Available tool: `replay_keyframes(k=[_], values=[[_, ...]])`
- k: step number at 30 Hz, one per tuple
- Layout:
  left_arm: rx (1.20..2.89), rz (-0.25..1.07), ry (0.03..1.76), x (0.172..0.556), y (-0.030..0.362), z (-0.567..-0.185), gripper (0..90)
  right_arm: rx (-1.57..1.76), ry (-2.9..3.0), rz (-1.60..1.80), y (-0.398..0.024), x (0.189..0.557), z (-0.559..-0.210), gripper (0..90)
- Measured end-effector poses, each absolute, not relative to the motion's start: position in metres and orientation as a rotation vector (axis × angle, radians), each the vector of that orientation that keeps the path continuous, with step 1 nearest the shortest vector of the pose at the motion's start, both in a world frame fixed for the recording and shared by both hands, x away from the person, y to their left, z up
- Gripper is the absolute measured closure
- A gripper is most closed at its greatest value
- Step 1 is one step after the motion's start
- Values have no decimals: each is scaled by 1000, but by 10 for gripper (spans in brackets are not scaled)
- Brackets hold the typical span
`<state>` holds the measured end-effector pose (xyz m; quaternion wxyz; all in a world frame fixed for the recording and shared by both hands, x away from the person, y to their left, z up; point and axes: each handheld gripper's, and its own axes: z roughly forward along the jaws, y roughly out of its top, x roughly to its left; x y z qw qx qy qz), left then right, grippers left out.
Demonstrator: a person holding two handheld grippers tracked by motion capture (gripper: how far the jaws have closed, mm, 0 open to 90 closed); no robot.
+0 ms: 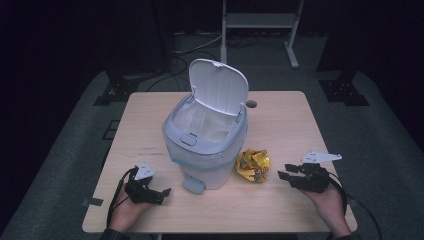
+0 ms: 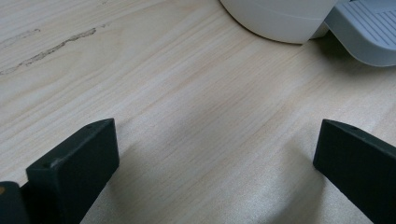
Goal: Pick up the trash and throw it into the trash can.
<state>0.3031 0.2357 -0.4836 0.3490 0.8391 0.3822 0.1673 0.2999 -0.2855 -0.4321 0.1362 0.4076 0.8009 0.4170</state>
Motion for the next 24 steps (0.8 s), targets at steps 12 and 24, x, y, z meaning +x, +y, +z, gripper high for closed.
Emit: replay_keyframes(k=[12,24], values=[[2177,431,986,304,236,-484,0,1139,2338,1237,-266,310,-428,501],[2179,431,980,304,236,-484,0,1111,2340,1264,-247,318,-421,499]])
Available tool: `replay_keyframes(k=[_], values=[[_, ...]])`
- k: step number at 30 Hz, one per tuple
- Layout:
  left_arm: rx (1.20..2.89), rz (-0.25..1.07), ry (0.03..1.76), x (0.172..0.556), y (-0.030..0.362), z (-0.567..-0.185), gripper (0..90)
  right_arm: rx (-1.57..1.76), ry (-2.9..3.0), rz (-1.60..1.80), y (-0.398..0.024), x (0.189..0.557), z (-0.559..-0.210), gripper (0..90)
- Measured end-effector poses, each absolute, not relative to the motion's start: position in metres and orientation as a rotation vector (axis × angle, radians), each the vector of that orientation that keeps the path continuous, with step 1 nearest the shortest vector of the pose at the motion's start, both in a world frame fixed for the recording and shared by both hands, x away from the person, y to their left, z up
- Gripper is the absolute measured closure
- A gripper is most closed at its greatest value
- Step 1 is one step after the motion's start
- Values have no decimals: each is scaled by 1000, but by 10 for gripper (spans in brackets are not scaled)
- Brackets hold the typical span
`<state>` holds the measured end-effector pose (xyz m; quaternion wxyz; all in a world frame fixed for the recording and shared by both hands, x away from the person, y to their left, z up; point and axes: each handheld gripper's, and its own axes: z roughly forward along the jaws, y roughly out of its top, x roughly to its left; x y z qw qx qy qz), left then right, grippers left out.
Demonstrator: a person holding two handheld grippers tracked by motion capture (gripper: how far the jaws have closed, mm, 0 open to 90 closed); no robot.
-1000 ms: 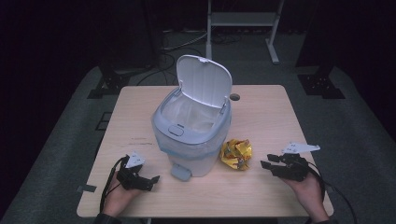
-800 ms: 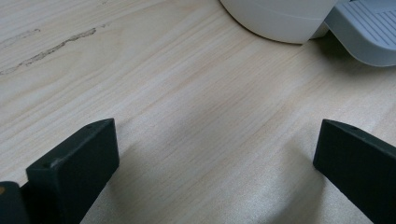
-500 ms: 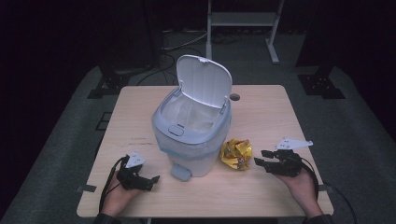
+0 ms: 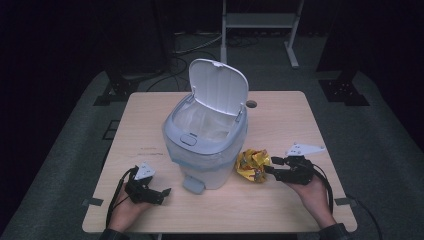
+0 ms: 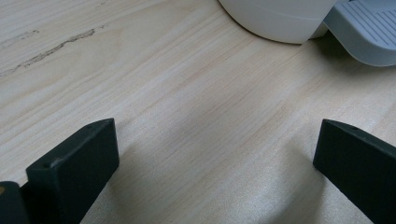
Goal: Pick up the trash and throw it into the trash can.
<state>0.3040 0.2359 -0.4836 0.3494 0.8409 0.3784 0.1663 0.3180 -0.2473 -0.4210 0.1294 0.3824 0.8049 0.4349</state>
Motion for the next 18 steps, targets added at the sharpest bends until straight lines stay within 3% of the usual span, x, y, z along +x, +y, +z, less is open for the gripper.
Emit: replay_keyframes(k=[18], values=[[2179,429,978,304,236,-484,0,1030,2407,1302,-223,313,-416,513]])
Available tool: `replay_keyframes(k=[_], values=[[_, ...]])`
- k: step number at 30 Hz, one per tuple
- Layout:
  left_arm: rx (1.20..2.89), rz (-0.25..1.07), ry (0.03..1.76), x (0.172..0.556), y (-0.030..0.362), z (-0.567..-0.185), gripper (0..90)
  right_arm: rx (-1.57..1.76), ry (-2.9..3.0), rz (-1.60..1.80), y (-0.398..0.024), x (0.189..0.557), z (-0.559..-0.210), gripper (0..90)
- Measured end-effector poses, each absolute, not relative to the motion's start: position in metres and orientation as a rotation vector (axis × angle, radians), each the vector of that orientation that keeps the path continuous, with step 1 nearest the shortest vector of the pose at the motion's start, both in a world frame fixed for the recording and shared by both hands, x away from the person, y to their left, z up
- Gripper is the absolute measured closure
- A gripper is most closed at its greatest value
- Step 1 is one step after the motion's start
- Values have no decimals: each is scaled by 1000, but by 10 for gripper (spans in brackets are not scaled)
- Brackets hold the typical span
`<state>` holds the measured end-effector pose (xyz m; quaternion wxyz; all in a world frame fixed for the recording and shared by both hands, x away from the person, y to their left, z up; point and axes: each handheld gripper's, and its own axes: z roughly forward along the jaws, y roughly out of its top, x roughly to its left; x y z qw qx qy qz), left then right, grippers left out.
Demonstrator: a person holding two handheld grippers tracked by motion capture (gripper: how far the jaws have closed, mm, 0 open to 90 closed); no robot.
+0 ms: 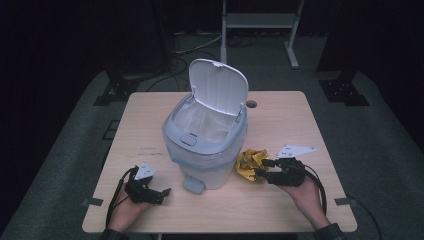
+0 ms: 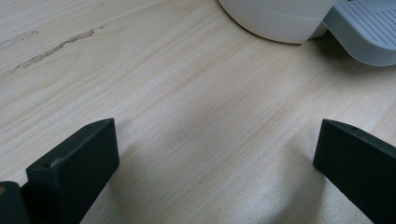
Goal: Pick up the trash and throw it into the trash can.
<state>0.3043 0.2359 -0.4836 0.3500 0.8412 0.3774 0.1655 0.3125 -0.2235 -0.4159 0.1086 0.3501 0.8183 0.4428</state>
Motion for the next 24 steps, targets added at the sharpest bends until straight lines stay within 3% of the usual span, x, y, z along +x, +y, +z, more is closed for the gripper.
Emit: replay_keyframes(k=[15,23,24], values=[[2180,429,972,305,236,-484,0,1001,2494,1228,-198,322,-431,575],[2180,428,971,305,236,-484,0,1012,2527,1177,-201,326,-436,791],[2180,428,971,305,236,-484,0,1006,2533,1176,-202,326,-436,859]])
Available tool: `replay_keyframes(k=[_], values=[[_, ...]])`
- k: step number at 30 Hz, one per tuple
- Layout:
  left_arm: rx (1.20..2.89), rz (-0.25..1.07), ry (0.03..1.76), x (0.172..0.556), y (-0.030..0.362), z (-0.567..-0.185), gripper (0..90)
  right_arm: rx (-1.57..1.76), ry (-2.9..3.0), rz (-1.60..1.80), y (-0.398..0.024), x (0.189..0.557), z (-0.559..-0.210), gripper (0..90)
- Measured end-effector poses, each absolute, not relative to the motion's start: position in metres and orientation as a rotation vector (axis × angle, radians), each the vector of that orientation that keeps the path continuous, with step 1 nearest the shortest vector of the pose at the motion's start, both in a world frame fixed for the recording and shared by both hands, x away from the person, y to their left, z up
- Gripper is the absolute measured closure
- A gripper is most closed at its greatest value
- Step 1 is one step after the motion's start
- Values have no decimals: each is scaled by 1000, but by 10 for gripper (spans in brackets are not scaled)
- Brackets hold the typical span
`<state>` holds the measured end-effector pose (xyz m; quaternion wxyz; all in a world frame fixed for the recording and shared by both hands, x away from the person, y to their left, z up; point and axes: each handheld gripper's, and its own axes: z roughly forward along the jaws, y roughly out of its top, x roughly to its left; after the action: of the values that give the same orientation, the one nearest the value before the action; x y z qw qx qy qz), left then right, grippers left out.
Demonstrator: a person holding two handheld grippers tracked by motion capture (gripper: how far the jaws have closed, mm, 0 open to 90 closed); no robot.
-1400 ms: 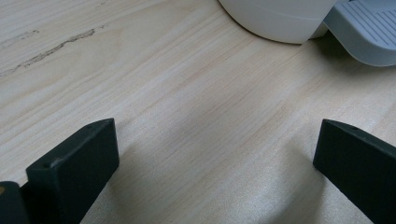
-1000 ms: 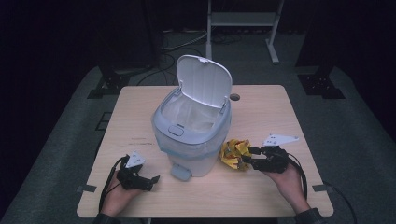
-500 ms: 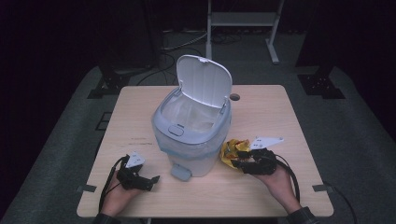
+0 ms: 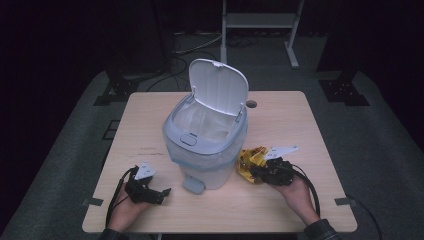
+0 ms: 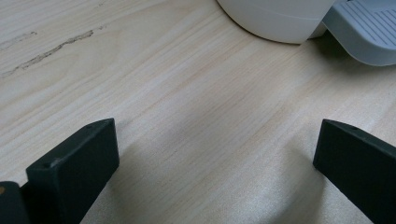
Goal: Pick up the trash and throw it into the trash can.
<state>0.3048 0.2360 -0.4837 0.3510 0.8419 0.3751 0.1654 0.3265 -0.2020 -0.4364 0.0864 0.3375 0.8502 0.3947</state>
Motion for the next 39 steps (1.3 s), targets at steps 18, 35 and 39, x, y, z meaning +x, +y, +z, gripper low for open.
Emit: replay_keyframes(k=[18,35,39], values=[[2181,428,970,305,236,-484,0,1009,2469,1193,-213,320,-429,679],[2184,428,969,305,236,-484,0,1116,2274,1102,-207,341,-424,278],[2183,427,970,305,236,-484,0,1125,2268,1079,-202,347,-429,297]])
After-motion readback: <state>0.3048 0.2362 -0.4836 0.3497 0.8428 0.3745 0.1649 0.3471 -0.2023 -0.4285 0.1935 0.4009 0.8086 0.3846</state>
